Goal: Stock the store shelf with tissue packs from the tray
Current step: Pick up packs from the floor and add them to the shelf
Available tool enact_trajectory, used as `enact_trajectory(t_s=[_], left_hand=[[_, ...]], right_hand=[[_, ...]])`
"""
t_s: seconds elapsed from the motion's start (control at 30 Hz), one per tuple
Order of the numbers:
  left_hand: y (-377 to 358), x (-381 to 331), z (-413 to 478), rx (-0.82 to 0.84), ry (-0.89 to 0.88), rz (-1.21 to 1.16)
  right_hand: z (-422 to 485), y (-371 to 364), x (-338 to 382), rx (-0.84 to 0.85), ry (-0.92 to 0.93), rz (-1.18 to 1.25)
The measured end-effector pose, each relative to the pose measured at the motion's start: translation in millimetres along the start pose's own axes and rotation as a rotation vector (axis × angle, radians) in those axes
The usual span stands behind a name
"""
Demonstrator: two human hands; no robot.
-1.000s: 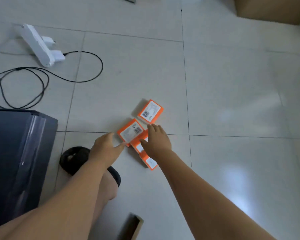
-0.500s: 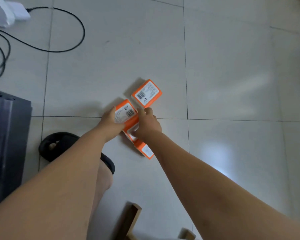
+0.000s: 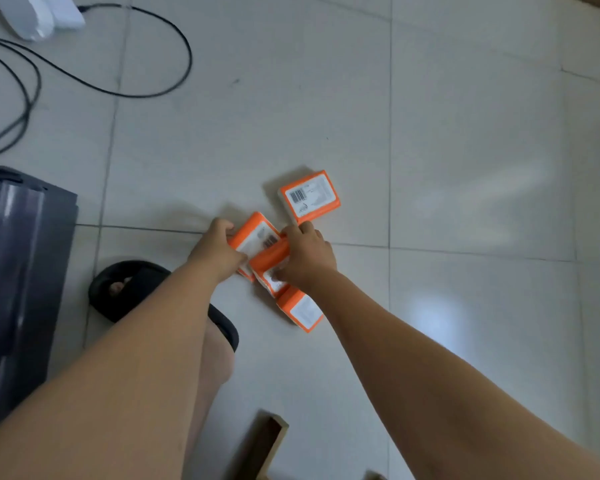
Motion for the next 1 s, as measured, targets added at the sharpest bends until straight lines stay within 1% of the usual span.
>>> enact_trajectory(t_s=[0.07,0.17,0.23,0.27,0.33,0.4,0.47,0.57,0.63,0.7,0.8,0.9,1.0], left_hand=[[7,2,-5,-0.013,-0.031,0.032],[26,3,-12,-0.022,-0.102,0.116],[41,6,-19,-0.083,-0.084,0.123],[51,8,-23,-0.111,-0.038,0.058],[70,8,-34,-0.146,0.109,-0.186],[91,4,-43,-0.237,0.22,-0.432],[120,-4,-54,-0.36,0.274,-0.629],[165,-22,-79,-0.484,0.265,-0.848],[192,-34,-99,-0.533,0.182,-0.927],[217,-44,-119,-0.613,0.07,-0.891],[253,-59,-156,-0.696,-0.054,-0.872],[286,-77,-194,-0.77,-0.163,-0.968],[312,-91,-228,-0.819,-0.221,-1.061]], right_hand=[[0,2,1,-0.029,0.043,-0.053],[-2,10,9,-0.062,0.064,-0.016],[-3,21,18,-0.093,0.07,0.005],[-3,28,25,-0.103,0.066,0.02],[-3,44,40,-0.113,0.046,0.078],[-5,60,58,-0.109,0.039,0.144],[-12,78,75,-0.127,0.059,0.217],[-26,105,98,-0.201,0.11,0.358],[-39,121,111,-0.237,0.137,0.519],[-53,139,123,-0.248,0.118,0.748],[-74,168,141,-0.238,0.039,1.121],[-88,196,160,-0.123,-0.012,1.409],[-102,222,182,0.068,-0.064,1.748]])
Point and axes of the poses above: each hand's wrist, its own z-axis towards the middle knuckle, its own y-axis out of the back of the hand, x = y × z, the point moved 2 cm from there along z, towards the middle knuckle, and after that the axes turned 15 degrees about -x, right-handed, at the moved point
